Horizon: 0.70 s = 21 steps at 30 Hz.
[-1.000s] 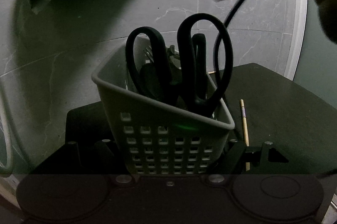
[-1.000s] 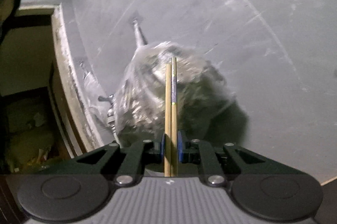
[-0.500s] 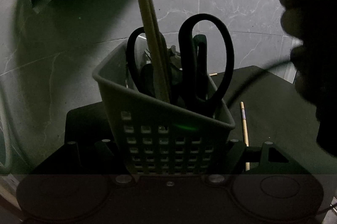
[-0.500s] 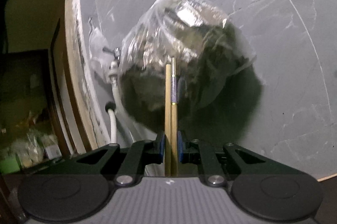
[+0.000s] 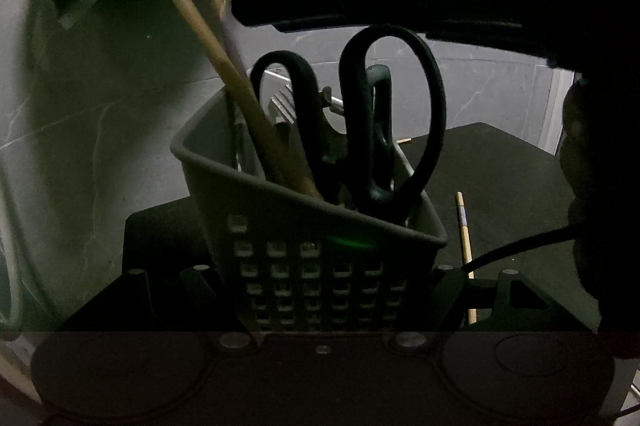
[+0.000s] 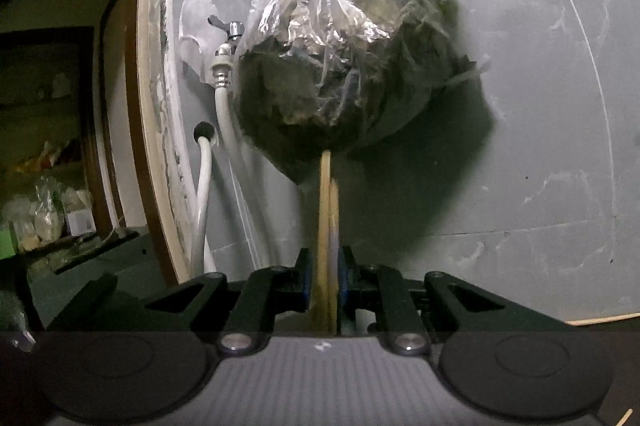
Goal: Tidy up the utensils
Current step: 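Lift the chopsticks and lower them into the white holder, then open the right tool and withdraw it from the holder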
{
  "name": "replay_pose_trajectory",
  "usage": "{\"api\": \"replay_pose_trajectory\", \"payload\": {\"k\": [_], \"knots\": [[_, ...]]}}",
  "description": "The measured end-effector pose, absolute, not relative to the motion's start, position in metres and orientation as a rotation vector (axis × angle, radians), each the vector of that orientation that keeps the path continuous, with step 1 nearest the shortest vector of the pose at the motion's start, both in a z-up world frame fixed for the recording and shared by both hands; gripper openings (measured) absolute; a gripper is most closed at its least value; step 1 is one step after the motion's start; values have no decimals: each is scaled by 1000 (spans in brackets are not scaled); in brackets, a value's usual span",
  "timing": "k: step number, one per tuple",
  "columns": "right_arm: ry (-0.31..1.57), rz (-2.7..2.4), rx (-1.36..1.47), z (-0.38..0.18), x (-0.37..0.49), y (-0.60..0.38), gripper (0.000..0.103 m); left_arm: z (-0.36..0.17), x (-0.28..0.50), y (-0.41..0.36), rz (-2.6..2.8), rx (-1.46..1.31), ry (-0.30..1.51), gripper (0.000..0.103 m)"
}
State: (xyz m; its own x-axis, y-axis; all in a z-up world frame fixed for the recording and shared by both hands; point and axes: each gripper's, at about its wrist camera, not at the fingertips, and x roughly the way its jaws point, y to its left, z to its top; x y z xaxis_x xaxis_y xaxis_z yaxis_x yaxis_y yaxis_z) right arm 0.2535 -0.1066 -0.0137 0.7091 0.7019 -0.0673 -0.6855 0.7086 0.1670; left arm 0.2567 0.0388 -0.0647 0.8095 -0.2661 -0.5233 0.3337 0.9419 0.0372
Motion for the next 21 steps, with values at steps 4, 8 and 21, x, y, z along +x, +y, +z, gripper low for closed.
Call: {"api": "replay_pose_trajectory", "payload": {"k": [4,8,21], "knots": [[118,764,133,0,248,-119,34,-65,258,38,-323,127,539,77],[73,720,135,23,239,-142,64,-66,259,37,-327,126,538,77],[408,293,-22,-2,258,-244,103,-64,257,39,-312,110,554,76]]}}
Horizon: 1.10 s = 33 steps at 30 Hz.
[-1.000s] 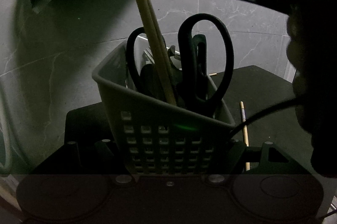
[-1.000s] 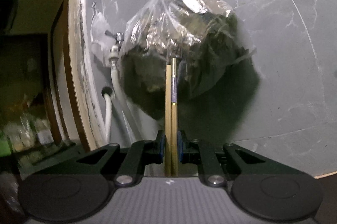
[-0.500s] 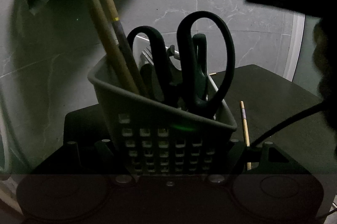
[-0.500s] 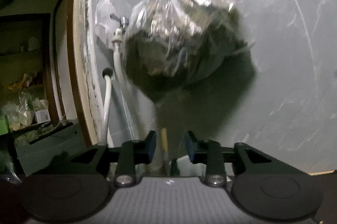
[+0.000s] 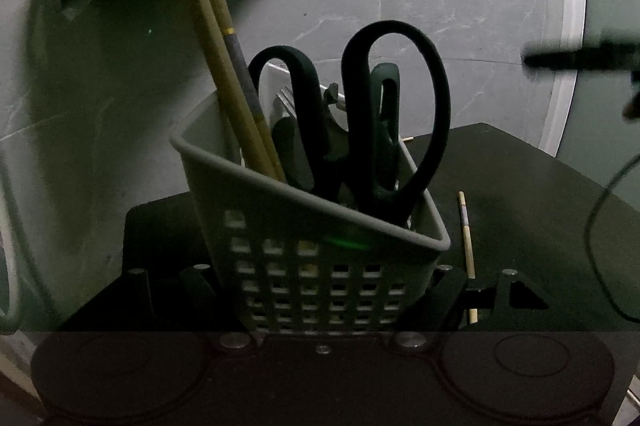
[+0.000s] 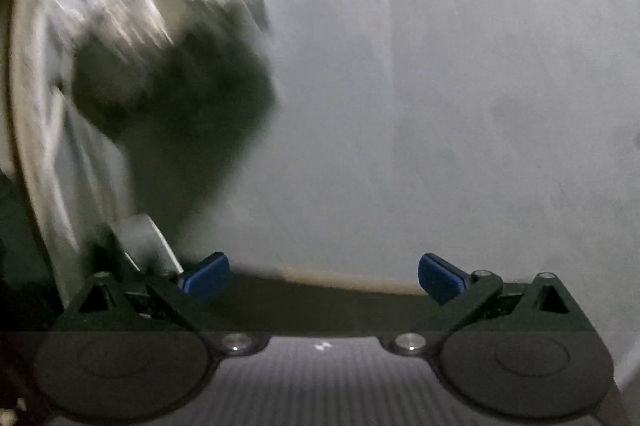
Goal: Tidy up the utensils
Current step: 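Open the right tool and withdraw it from the holder, then reach the right tool down to the remaining wooden chopstick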
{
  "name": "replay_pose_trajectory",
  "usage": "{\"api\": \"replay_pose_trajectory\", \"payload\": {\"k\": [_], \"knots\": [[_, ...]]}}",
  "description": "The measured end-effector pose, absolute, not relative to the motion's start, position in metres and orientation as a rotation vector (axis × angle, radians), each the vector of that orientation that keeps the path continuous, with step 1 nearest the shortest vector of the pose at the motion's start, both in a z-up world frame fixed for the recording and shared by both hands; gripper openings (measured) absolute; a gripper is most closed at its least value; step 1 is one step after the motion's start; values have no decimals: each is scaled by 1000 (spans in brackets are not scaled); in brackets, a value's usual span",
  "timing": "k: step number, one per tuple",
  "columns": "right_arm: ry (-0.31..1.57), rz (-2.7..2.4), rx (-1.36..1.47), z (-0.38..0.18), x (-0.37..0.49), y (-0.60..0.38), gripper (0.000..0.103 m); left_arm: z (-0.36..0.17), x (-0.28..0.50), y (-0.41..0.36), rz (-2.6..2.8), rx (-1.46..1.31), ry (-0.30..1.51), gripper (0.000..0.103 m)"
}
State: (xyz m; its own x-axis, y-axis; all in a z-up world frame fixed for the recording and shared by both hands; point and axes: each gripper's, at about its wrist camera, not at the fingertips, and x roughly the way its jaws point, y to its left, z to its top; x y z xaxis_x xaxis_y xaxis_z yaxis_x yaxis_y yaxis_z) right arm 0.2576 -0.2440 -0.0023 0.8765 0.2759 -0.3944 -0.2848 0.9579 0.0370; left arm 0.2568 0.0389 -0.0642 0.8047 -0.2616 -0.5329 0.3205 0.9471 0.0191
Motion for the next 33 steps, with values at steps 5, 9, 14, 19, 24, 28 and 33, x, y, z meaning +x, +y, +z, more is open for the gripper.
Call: {"api": "replay_pose_trajectory", "payload": {"k": [5,9,14,19,24,28,33], "knots": [[587,311,28,-34,301,-263,103,-63,257,35,-296,109,562,77],[638,360,62,-48,349,-278,103,-62,256,31,-272,105,568,77],[654,417,91,-61,420,-292,103,-61,256,22,-233,98,581,77],[691,500,33,-72,479,-287,103,-59,254,14,-194,89,594,77],[726,445,95,-90,521,-304,103,-58,251,7,-163,81,601,77],[753,465,146,-103,545,-316,103,-57,251,-1,-146,80,607,77],[813,500,162,-117,562,-317,103,-55,251,-6,-137,88,611,77]]}}
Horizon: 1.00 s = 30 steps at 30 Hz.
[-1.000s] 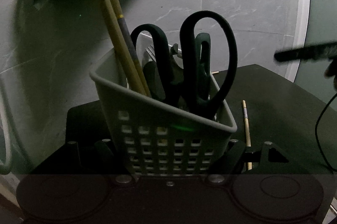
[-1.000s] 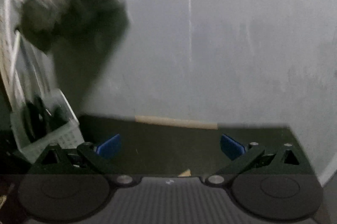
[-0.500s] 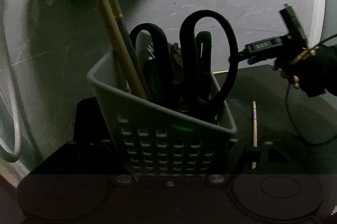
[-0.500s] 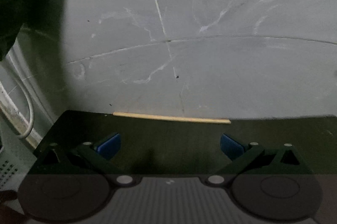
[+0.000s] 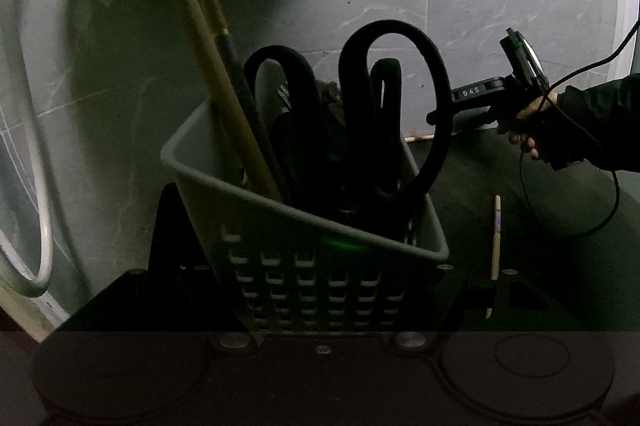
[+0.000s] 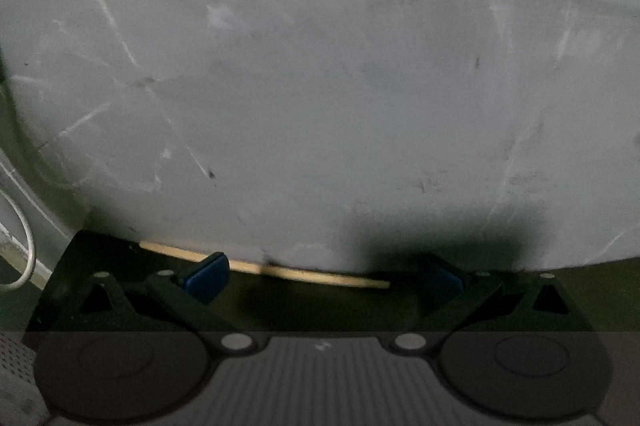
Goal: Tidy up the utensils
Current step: 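Reach the right tool down to the remaining wooden chopstick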
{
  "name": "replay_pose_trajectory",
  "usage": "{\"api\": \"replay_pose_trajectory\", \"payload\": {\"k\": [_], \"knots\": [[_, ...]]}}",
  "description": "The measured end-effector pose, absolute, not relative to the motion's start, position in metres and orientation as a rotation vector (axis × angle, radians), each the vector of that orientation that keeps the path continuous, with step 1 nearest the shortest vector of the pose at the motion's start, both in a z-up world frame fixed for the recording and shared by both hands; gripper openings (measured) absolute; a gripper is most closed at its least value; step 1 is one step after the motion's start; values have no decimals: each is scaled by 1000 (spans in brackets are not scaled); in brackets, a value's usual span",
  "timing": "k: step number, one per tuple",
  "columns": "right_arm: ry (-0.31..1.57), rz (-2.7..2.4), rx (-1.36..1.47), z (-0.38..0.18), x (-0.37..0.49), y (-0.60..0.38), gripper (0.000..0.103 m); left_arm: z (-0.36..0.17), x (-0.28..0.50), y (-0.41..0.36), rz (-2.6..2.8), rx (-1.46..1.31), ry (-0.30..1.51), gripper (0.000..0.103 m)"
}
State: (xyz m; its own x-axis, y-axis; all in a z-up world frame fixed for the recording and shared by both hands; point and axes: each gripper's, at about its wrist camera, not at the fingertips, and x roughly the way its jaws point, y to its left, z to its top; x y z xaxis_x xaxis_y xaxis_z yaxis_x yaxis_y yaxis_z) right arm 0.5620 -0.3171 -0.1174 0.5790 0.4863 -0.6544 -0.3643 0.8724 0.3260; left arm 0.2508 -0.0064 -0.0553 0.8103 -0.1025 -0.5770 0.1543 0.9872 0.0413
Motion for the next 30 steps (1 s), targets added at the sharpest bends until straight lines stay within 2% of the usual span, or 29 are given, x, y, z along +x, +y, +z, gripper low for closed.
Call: {"api": "replay_pose_trajectory", "payload": {"k": [5,11,15,28,30], "knots": [[830,604,113,-120,562,-307,103,-54,251,-10,-136,92,611,77],[938,854,-97,-108,539,-274,102,-52,250,-9,-141,96,606,77],[890,877,-230,-98,523,-256,101,-55,253,-5,-143,90,601,77],[868,1006,-495,-109,528,-146,74,-59,251,-4,-144,93,586,77],[869,1012,-511,-108,532,-137,73,-60,250,-3,-143,93,584,77]]}}
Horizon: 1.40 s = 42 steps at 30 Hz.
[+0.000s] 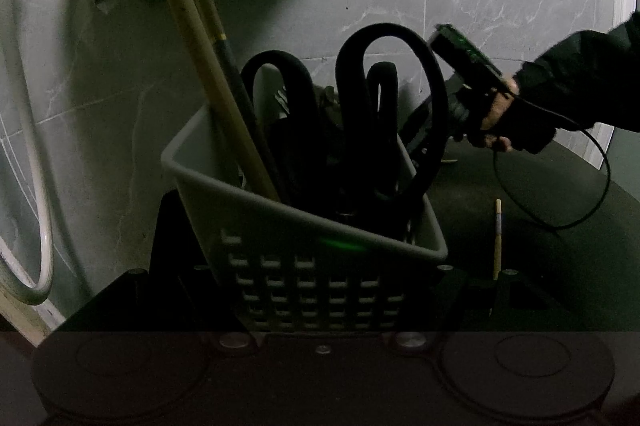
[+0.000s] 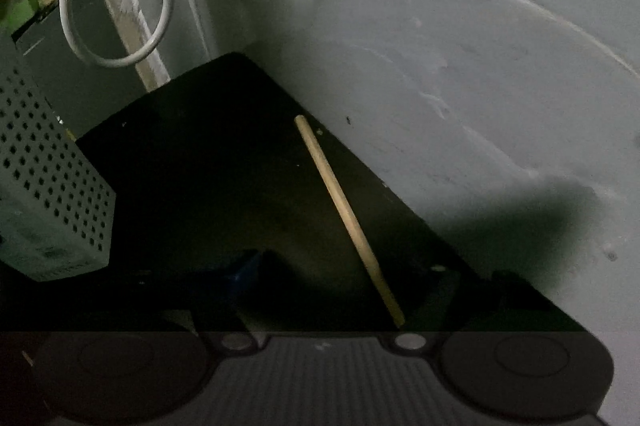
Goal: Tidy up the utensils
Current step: 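Reach the right tool down to the remaining wooden chopstick, then close the right tool on two wooden chopsticks on the table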
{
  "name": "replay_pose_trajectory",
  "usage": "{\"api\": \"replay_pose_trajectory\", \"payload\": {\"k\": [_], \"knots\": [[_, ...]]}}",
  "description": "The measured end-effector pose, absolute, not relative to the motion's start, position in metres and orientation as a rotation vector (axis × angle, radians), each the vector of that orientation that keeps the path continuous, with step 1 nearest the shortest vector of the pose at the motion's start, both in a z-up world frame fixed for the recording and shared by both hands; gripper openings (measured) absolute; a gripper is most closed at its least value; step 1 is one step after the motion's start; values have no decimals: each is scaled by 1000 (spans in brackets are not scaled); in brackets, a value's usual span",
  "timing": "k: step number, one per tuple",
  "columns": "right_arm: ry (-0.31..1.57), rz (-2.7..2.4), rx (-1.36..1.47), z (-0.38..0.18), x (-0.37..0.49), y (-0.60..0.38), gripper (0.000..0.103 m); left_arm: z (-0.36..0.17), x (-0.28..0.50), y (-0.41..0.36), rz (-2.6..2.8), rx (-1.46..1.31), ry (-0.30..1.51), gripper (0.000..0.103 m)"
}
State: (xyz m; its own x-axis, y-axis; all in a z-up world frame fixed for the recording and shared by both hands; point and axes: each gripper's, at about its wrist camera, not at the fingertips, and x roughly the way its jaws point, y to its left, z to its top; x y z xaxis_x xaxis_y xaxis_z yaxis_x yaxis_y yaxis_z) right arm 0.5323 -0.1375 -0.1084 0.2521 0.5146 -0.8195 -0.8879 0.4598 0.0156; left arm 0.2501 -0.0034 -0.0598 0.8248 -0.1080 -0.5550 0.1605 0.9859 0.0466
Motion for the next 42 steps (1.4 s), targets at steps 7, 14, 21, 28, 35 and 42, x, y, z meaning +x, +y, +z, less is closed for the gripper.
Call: {"api": "replay_pose_trajectory", "payload": {"k": [7,14,21,28,35,42], "knots": [[828,1032,-583,-105,529,-127,9,-63,249,-4,-141,94,578,77],[796,1152,-709,-108,481,-126,7,-66,249,1,-152,94,564,77],[821,1278,-800,-106,427,-131,7,-67,248,5,-163,102,558,77],[865,1327,-770,-102,386,-159,8,-69,249,8,-174,103,552,77],[878,1226,-715,-103,363,-182,7,-69,252,10,-186,108,552,77],[862,1123,-665,-109,341,-190,7,-70,254,10,-196,102,555,77]]}}
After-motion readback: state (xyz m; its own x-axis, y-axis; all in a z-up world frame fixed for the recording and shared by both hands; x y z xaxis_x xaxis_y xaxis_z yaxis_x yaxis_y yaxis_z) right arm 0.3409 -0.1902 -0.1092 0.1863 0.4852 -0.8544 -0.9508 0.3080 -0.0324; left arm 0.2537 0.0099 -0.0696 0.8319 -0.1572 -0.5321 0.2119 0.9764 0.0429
